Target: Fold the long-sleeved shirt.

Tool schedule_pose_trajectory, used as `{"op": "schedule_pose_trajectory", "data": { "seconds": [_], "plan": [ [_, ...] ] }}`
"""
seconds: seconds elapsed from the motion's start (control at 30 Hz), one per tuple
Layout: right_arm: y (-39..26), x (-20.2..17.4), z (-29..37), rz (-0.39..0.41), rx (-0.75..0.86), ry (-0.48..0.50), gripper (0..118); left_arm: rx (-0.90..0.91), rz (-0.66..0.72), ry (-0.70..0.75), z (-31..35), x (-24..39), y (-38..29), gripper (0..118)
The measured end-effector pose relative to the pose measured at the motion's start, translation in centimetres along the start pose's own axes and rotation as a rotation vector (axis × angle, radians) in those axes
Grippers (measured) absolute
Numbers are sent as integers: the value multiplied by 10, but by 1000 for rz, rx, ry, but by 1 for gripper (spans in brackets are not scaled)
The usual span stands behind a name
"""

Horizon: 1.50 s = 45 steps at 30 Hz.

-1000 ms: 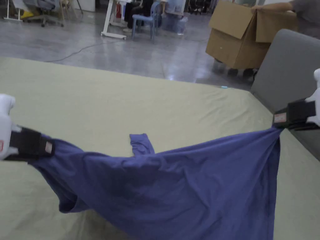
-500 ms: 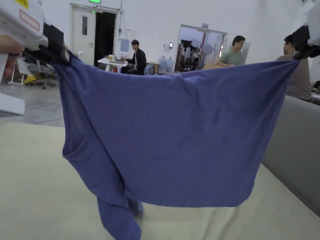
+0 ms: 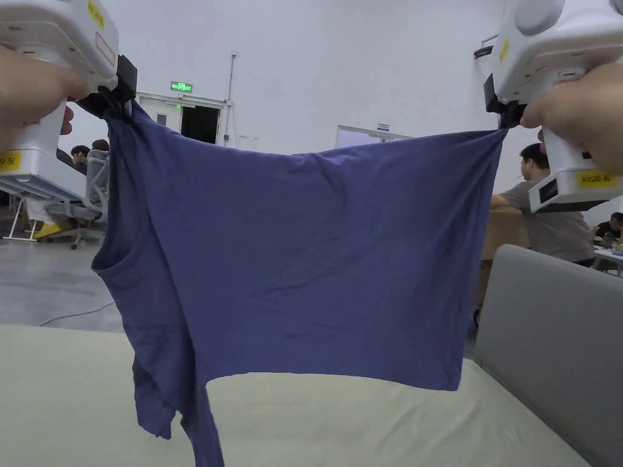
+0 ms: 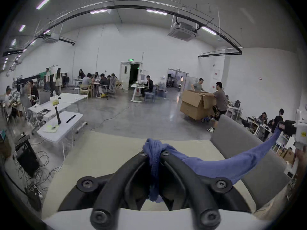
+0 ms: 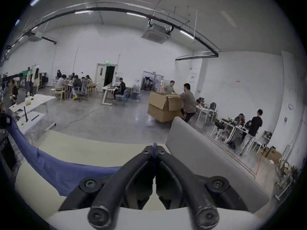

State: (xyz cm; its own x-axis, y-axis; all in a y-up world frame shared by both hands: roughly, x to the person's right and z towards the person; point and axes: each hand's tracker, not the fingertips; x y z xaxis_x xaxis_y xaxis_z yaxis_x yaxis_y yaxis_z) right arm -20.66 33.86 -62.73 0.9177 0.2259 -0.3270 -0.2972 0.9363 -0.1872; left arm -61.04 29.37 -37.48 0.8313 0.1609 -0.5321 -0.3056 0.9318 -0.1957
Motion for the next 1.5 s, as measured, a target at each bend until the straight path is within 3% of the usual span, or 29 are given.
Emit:
{"op": "schedule_pose_trajectory", "data": {
  "seconds": [0.17, 0.33, 0.53, 0.73, 0.8, 0.9, 1.1, 1.23, 1.5],
  "plan": [
    [-28, -9, -28, -5, -28, 11, 0, -25, -20, 4, -22, -10, -18, 2],
    [-109, -26, -75, 12, -169, 79, 0, -187, -46, 20, -77, -29, -78, 2],
    [-246, -51, -153, 41, -367, 127, 0, -449, -68, 37, -145, -46, -212, 2],
    [-391, -54, -172, 32, -513, 204, 0, -646, -28, 21, -167, -74, -350, 2],
    [-436, -46, -161, -31, -586, 242, 0, -694, 36, 9, -159, -87, -386, 2],
    [-491, -28, -133, -8, -609, 261, 0, -742, 49, -48, -128, -96, -428, 2],
    [-563, 4, -23, 30, -597, 310, 0, -850, -117, -129, -22, -78, -494, 2],
    [-602, 22, 37, 53, -619, 323, 0, -897, -117, -156, 39, -80, -531, 2],
    [-701, 29, 115, 96, -743, 322, 0, -1019, -153, -163, 104, -86, -631, 2]
  ]
}}
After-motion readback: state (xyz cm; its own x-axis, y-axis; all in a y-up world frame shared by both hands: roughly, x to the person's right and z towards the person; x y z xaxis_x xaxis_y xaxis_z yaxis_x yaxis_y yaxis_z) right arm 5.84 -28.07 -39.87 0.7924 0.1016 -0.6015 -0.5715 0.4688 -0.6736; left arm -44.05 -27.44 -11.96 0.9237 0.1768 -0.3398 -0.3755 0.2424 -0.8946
